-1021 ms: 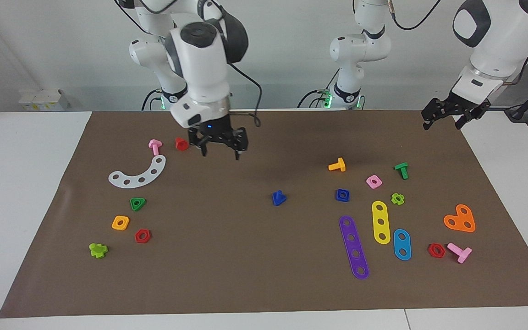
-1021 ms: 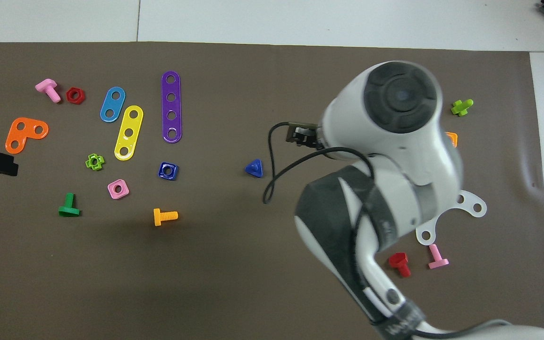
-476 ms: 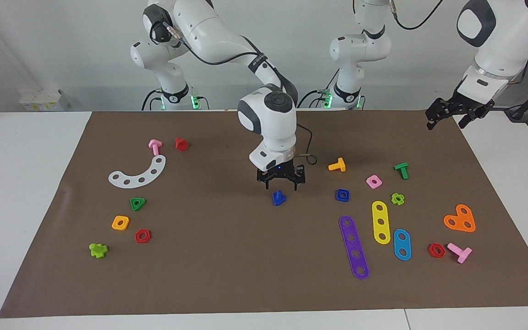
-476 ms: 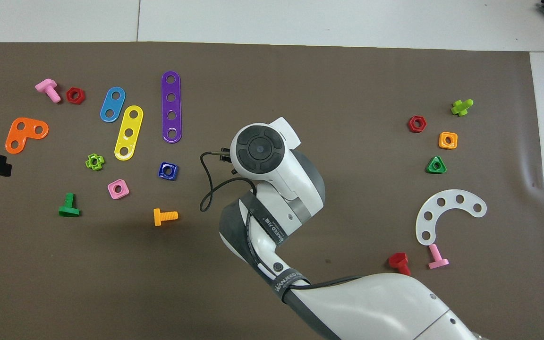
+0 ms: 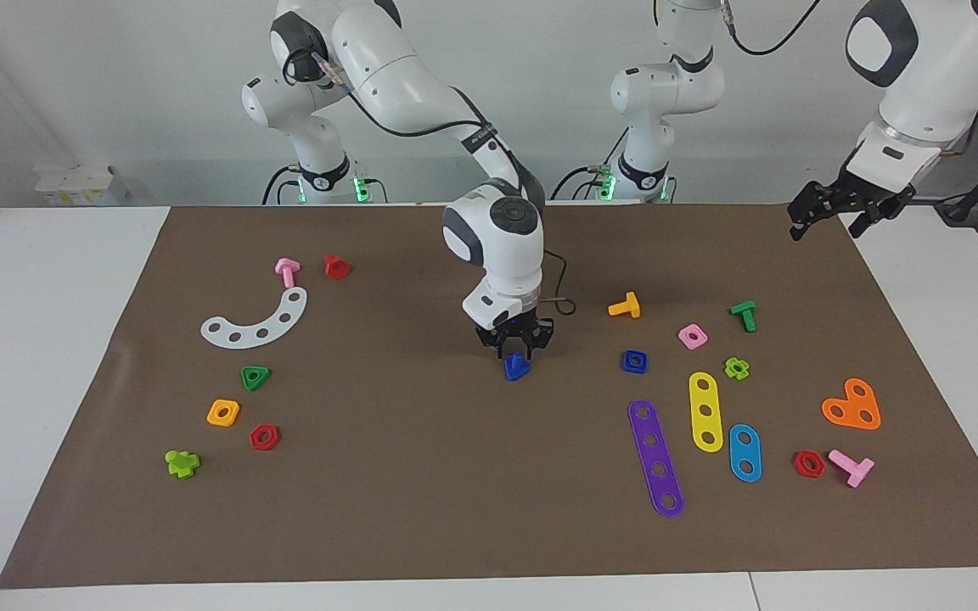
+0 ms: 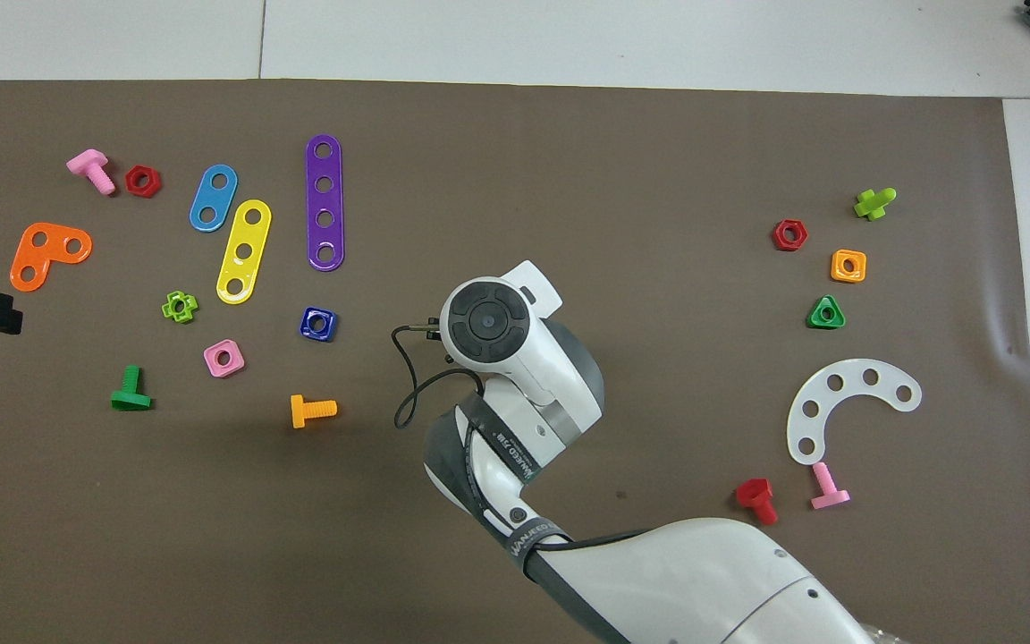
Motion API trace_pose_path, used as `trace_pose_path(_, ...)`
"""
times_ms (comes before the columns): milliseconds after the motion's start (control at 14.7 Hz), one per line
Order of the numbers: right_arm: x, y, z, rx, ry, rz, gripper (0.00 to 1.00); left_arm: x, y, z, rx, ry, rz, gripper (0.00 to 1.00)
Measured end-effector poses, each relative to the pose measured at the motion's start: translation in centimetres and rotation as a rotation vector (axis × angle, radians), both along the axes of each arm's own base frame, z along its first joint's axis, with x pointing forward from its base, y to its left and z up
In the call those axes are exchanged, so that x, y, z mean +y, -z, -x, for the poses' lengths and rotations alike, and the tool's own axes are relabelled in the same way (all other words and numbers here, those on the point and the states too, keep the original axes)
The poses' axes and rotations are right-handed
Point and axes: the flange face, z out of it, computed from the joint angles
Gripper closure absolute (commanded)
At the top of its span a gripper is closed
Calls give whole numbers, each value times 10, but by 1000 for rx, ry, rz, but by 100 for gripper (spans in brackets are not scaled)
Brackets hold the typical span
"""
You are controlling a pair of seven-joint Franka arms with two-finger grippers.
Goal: Unscrew and place screws in storage area
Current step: 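Lower the right gripper onto the blue triangle and close it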
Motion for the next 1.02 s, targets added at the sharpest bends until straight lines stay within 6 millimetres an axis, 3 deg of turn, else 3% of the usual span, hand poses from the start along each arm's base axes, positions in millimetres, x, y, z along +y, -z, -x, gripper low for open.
trace_pose_path(885, -6, -11, -11, -72, -29, 4, 54, 0, 0, 0, 0, 0, 0, 0)
trace_pose_path(953, -6, -11, -11, -75, -30, 2, 62, 0, 0, 0, 0, 0, 0, 0)
trace_pose_path(1021, -6, -11, -11, -79, -30, -2, 87, 0, 0, 0, 0, 0, 0, 0)
